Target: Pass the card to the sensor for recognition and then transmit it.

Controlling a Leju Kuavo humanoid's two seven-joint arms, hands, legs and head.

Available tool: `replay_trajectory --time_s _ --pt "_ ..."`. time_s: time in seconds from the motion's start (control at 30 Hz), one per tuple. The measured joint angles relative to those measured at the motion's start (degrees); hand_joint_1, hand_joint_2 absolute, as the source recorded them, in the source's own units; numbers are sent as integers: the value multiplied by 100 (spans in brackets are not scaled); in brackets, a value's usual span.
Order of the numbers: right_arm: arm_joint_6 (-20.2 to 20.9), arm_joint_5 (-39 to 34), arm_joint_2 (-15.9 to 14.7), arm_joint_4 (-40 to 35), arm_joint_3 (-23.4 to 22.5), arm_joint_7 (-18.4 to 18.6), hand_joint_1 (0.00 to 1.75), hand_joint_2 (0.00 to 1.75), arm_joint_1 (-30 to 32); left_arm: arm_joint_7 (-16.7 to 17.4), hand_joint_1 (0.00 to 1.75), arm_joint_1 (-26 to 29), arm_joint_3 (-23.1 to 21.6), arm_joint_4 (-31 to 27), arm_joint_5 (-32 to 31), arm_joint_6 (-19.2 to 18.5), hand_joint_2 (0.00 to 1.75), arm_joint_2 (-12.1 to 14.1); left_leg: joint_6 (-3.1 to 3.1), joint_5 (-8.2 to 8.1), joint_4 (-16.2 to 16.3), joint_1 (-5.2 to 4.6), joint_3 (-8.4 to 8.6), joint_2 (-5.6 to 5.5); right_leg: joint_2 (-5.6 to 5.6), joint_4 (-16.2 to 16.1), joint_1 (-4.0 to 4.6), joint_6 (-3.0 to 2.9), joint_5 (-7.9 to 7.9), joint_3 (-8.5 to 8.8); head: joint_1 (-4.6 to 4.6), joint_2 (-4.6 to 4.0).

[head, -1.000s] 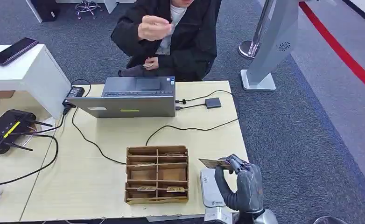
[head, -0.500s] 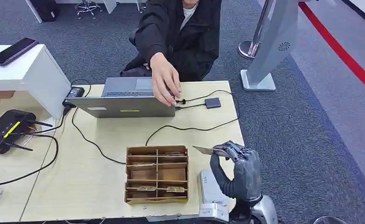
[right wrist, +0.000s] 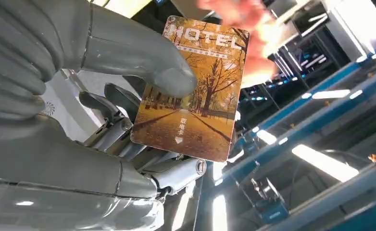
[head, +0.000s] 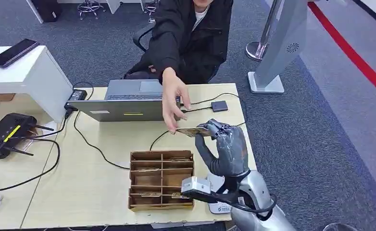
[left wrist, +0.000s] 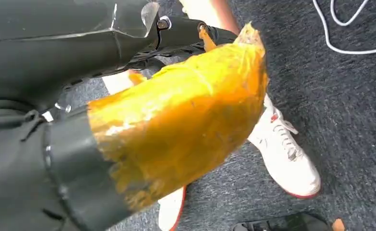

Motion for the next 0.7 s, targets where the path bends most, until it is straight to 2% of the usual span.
replay_trajectory --time_s 0.47,0.7 --pt "81 -17 190 367 101 81 175 175 -339 4 0 -14 -90 0 -17 -37 0 9 -2 1 0 0 -1 -2 -1 0 0 0 0 0 0 0" --pt "459 -52 352 713 228 335 171 175 -704 61 0 -59 -136 0 -114 -79 0 24 -3 3 0 0 0 -1 -1 2 0 0 0 0 0 0"
